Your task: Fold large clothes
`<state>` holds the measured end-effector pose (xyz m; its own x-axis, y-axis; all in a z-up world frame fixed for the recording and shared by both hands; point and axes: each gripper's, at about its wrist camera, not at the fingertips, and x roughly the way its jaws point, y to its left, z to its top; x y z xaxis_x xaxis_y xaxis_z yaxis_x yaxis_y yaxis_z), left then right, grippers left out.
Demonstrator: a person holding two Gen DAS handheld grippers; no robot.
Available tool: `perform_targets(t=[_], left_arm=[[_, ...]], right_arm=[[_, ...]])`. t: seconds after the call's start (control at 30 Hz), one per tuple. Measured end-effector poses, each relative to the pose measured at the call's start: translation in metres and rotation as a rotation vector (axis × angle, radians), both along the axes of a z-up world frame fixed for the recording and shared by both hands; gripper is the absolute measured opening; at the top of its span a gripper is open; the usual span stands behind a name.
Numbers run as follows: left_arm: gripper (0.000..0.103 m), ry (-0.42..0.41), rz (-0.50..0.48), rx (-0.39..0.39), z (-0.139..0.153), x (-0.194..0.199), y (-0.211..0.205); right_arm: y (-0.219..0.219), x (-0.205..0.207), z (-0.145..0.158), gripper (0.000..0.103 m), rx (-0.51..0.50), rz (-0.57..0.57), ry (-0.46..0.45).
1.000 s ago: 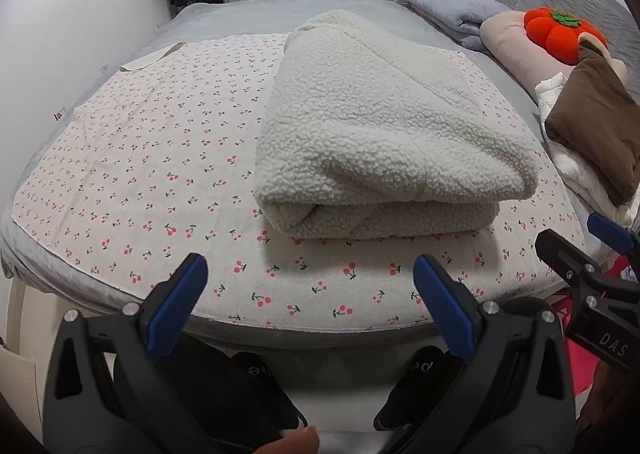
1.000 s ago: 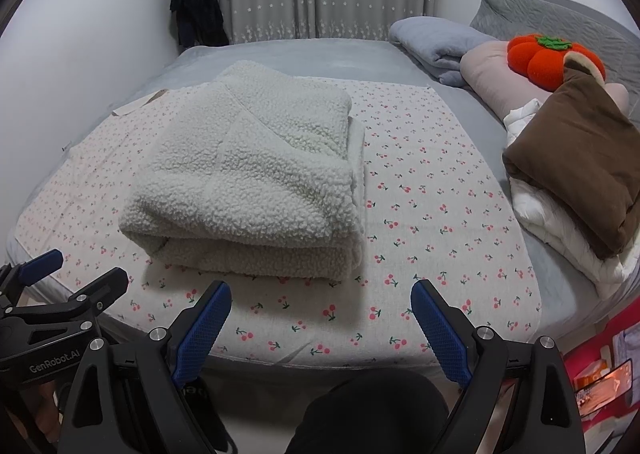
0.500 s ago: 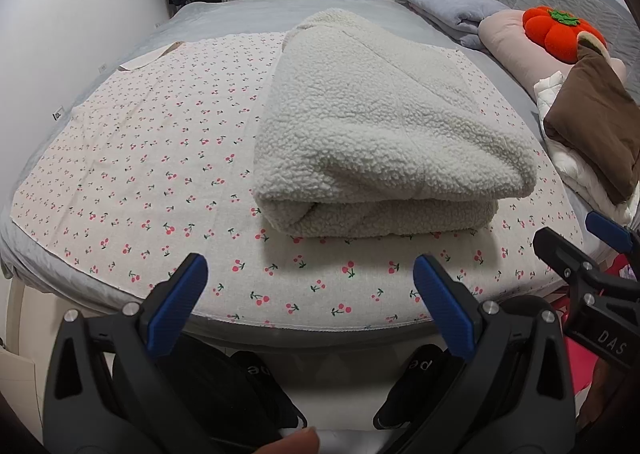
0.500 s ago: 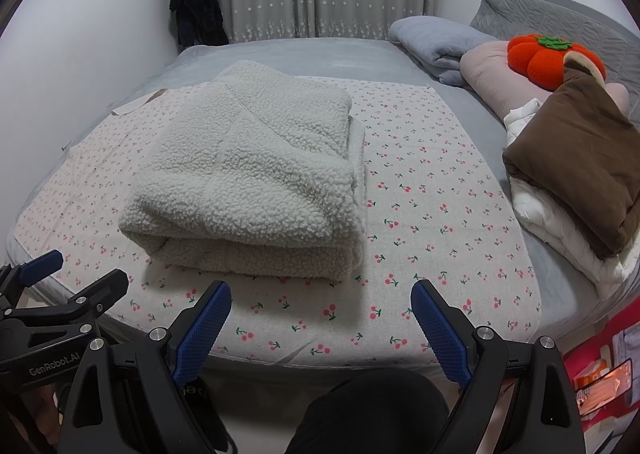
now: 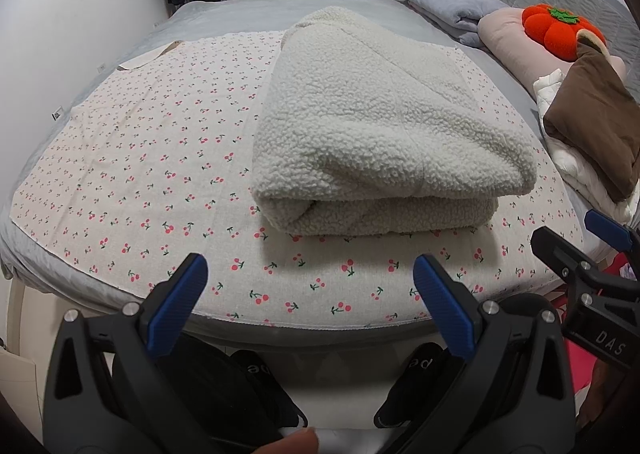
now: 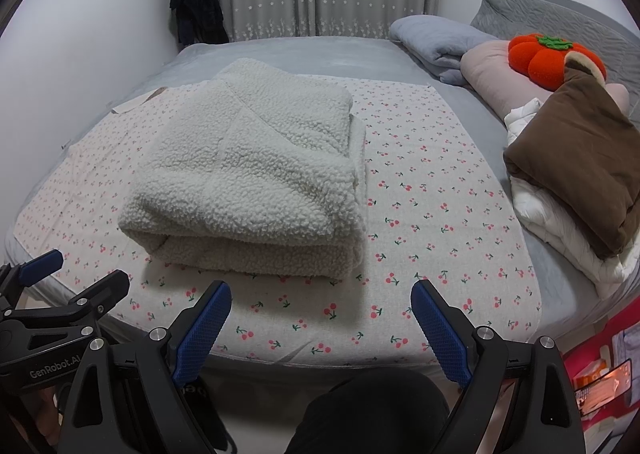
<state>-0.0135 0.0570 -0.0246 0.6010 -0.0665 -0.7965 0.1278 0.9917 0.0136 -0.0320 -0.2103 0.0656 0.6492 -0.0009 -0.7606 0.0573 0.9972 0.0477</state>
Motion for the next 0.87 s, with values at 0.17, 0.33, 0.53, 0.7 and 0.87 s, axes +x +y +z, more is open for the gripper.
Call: perform_targets(t=[0.17, 0.33, 0.53, 0.7, 0.87], left_arm=[[0.102, 0.000, 0.001, 0.000, 0.000, 0.000, 0.000], [0.102, 0.003, -0.001, 0.001, -0.001, 0.000, 0.001], [0.102, 0.015, -0.007, -0.002, -0.005, 0.002, 0.005], [0.102, 0.046, -0.022, -0.014, -0.011, 0.007, 0.008], [0.102, 0.077, -0.029, -0.032, -0.020, 0.013, 0.010]], right_arm=[[0.000, -0.001, 0.000, 0.093, -0.001, 0.001, 0.001], [0.001, -0.001, -0.001, 0.093, -0.001, 0.002, 0.002], [0.000, 0.001, -0.003, 0.093, -0.002, 0.008, 0.008], [0.000, 0.002, -0.005, 0.093, 0.000, 0.008, 0.014], [0.002, 0.007, -0.012, 0.093, 0.008, 0.012, 0.032]])
